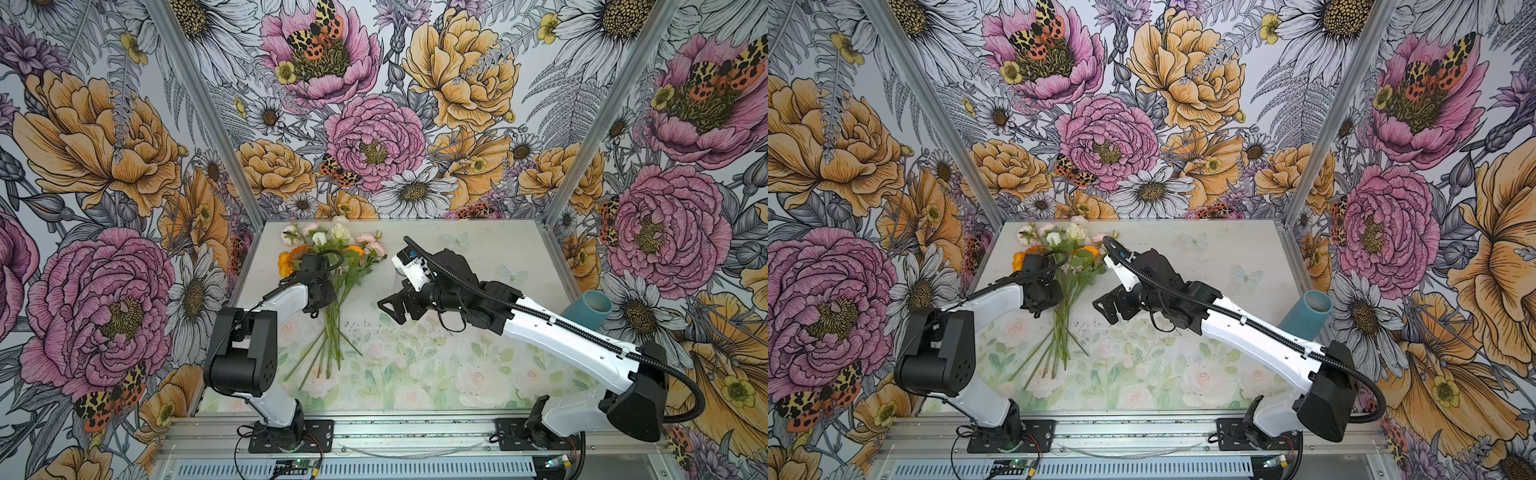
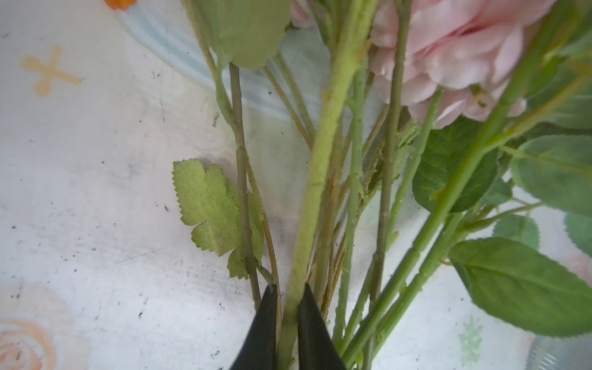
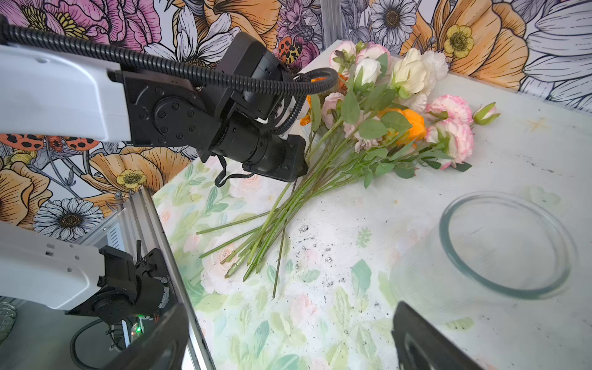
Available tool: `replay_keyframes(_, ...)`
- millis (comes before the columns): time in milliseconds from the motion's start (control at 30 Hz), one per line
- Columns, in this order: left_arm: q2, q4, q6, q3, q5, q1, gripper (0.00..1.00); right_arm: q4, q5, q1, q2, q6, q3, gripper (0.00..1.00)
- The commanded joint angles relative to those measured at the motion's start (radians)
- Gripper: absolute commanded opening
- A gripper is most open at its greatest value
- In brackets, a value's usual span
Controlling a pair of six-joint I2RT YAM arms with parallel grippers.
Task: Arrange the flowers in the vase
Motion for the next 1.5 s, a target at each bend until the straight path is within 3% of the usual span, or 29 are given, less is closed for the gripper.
replay_keyframes(0, -0.066, -0.007, 0.003, 0.015, -0.011, 0.006, 0.04, 0.010, 0.000, 0.004, 0.007, 0.023, 0.012, 0.99)
replay_keyframes(233, -0.152, -0.187, 0.078, 0.095, -0.213, -0.020, 0.00, 0.018, 0.004, 0.018, 0.001, 0.029, 0.009, 1.00)
replay_keyframes(433, -0.077, -0.455, 0.209, 0.359, -0.454, -0.137, 0.00, 0.031, 0.018, 0.027, -0.006, 0.035, -0.005, 0.99)
replay_keyframes(500, -0.012, -0.551, 0.280, 0.456, -0.569, -0.193, 0.00, 0.033, 0.024, 0.027, -0.007, 0.040, -0.005, 1.00)
replay_keyframes(567, 0.081, -0.677, 0.327, 0.533, -0.784, -0.261, 0.00, 0.035, 0.037, 0.027, -0.009, 0.043, -0.009, 1.00)
replay_keyframes(633, 0.150, -0.772, 0.268, 0.577, -0.872, -0.261, 0.00, 0.037, 0.059, 0.027, -0.014, 0.047, -0.014, 0.99)
replay_keyframes(900, 0.169, -0.786, 0.241, 0.572, -0.893, -0.226, 0.00, 0.037, 0.089, 0.023, -0.019, 0.051, -0.016, 0.99)
replay_keyframes(1000, 0.184, -0.827, 0.223, 0.576, -0.861, -0.160, 0.00, 0.037, 0.095, 0.021, -0.015, 0.052, -0.014, 1.00)
replay_keyframes(1200, -0.055, -0.626, 0.201, 0.474, -0.522, -0.091, 0.00, 0.039, 0.105, 0.019, -0.016, 0.060, -0.005, 0.99)
replay_keyframes(1333, -0.213, -0.482, 0.200, 0.410, -0.374, -0.090, 0.00, 0.056, 0.109, 0.004, -0.015, 0.065, -0.005, 1.00)
replay_keyframes(1467, -0.339, -0.344, 0.201, 0.342, -0.276, -0.113, 0.00, 0.088, 0.038, -0.053, -0.007, 0.106, -0.001, 0.99)
